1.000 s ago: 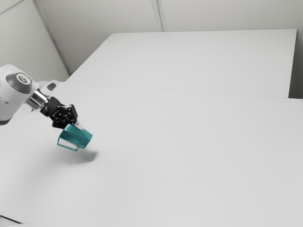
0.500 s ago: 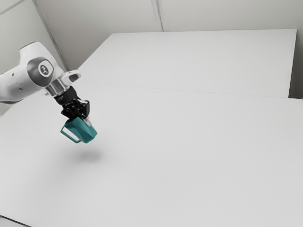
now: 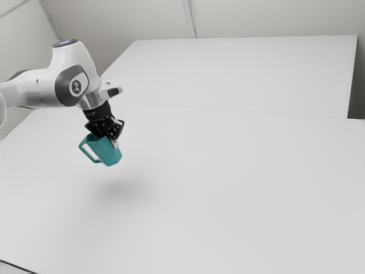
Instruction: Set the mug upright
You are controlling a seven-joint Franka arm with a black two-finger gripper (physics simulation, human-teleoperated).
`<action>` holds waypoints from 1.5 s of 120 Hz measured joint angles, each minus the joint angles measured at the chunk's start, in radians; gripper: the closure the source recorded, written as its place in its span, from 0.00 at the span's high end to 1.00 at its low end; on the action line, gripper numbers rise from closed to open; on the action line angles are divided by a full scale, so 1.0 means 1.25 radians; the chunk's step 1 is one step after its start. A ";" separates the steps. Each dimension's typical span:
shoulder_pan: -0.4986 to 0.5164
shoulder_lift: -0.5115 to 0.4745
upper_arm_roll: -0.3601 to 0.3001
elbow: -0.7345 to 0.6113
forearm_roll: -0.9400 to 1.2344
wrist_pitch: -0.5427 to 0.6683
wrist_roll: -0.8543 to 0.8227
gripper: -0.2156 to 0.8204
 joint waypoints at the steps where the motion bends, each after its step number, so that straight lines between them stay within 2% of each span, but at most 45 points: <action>1: 0.000 -0.001 -0.003 -0.001 0.002 0.000 -0.003 0.07; 54: 0.002 -0.047 -0.088 -0.114 0.079 0.086 -0.158 0.07; 99: 0.003 -0.037 -0.103 -0.183 0.114 0.161 -0.279 0.05; 170: 0.001 0.050 -0.102 -0.187 0.156 0.223 -0.407 0.04; 175: 0.002 0.051 -0.103 -0.187 0.157 0.226 -0.412 0.08; 180: 0.003 0.052 -0.104 -0.187 0.159 0.229 -0.416 0.17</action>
